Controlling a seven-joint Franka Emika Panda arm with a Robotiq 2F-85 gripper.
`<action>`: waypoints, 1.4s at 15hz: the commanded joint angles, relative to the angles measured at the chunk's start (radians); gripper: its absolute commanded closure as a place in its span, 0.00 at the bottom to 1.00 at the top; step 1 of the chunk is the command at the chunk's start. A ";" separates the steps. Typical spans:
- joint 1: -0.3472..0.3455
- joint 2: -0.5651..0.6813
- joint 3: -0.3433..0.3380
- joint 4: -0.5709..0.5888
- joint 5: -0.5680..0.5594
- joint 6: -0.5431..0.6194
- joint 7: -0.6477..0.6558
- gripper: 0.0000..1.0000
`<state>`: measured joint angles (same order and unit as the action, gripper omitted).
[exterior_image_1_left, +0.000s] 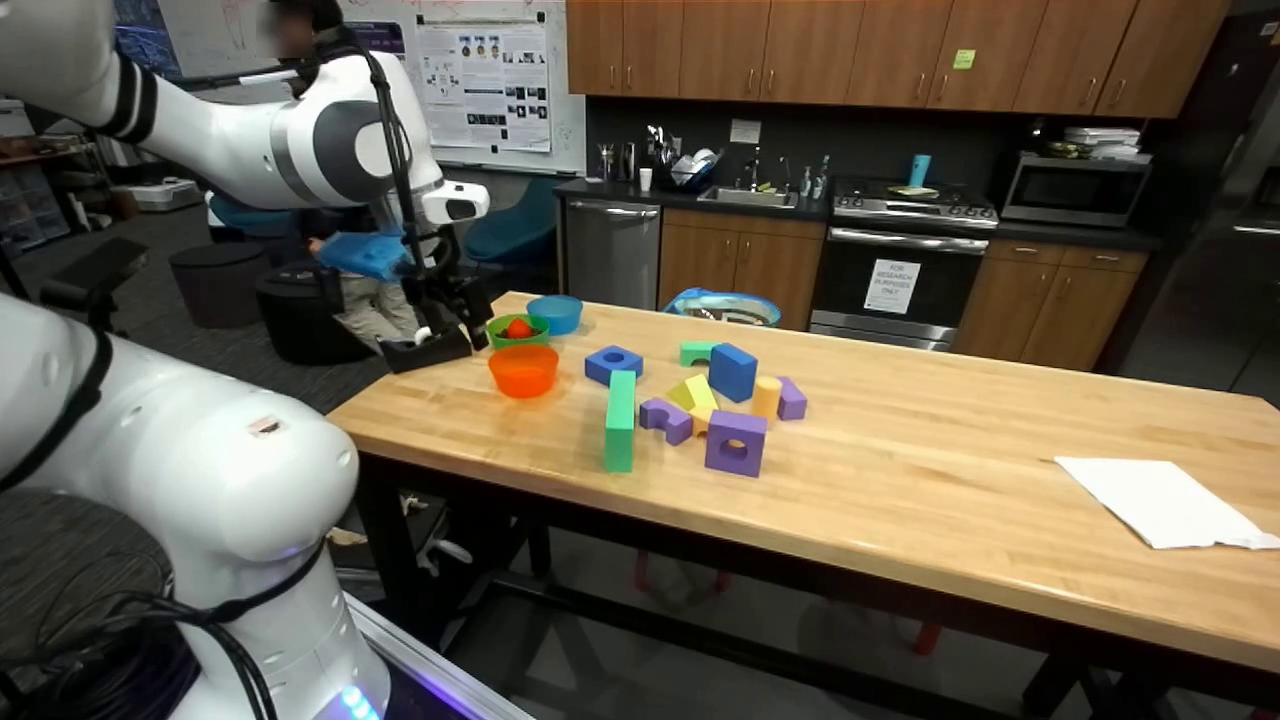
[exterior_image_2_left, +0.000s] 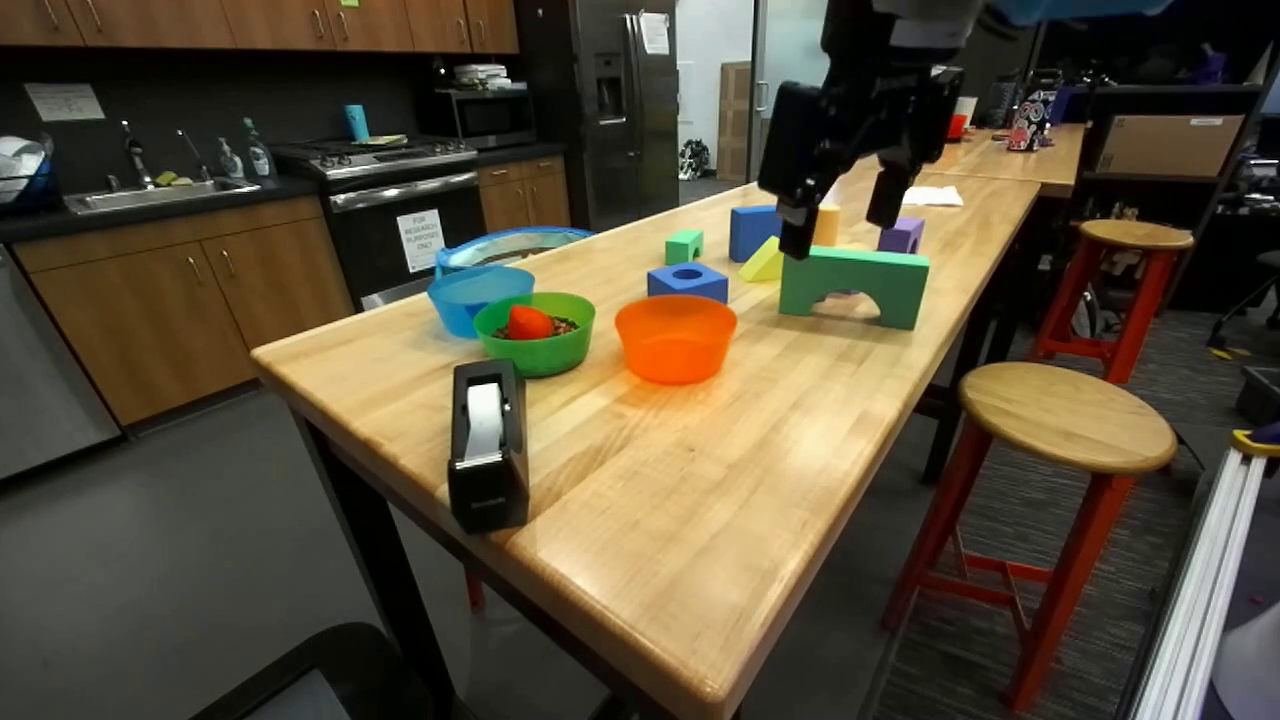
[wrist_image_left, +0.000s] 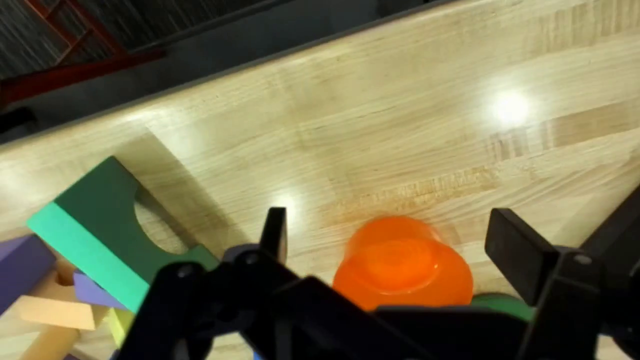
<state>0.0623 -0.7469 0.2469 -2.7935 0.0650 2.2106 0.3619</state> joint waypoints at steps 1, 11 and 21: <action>-0.077 0.036 -0.004 0.002 -0.020 0.020 0.096 0.00; -0.147 0.034 -0.013 0.005 -0.058 0.020 0.145 0.00; -0.075 0.092 -0.107 0.083 -0.102 -0.120 -0.174 0.00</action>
<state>-0.0399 -0.7021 0.2103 -2.7618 -0.0010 2.1476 0.3305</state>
